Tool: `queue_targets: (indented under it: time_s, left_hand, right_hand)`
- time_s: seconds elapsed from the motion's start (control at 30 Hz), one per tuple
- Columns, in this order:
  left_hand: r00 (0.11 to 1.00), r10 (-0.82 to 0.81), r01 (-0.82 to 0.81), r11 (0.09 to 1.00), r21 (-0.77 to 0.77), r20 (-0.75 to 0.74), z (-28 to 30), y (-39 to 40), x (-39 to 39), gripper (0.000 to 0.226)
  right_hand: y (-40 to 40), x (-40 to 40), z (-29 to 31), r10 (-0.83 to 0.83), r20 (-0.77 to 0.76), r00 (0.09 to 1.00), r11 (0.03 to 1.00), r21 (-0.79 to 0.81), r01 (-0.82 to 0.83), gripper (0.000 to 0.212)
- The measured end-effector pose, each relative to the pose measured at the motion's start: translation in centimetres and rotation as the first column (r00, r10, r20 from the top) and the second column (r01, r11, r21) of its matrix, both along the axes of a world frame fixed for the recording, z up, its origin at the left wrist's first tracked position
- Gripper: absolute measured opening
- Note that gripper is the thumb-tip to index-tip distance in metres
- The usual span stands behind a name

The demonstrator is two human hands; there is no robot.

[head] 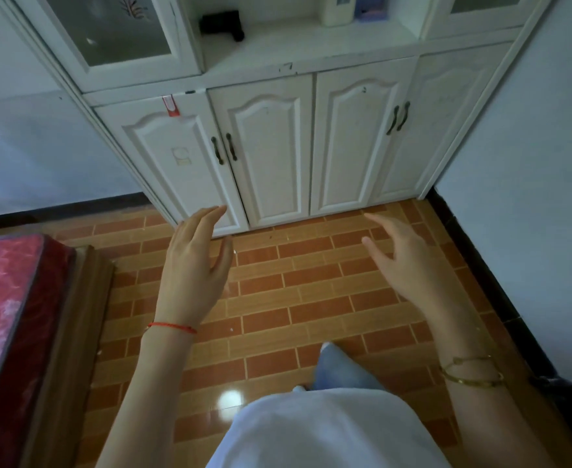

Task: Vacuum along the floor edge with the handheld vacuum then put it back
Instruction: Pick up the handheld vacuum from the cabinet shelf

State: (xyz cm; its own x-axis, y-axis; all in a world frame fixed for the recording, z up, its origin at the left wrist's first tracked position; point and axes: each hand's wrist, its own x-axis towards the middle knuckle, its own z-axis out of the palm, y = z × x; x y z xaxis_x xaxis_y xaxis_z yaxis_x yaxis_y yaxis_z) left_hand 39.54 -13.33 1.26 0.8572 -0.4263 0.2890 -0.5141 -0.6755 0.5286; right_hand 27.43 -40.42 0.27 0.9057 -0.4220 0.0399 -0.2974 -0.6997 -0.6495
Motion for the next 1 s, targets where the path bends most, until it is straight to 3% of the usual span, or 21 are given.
queue_targets:
  time_s: [0.3,0.6,1.0]
  left_hand:
    - [0.999,0.048,-0.048,0.999,-0.001,-0.02,-1.8,-6.6,12.5,0.045]
    - [0.992,0.126,-0.125,0.992,-0.03,0.03,-0.4,-13.4,24.9,0.044]
    - [0.991,0.134,-0.134,0.99,-0.047,0.001,-1.2,-17.8,39.6,0.045]
  right_hand:
    - [-7.5,14.3,-2.9,0.033,0.022,0.999,0.999,0.041,-0.034,0.044]
    - [-16.0,29.6,-0.9,0.13,0.104,0.986,0.992,-0.006,-0.13,0.043]
    - [-19.0,45.9,-1.1,0.175,0.132,0.976,0.984,-0.012,-0.175,0.044]
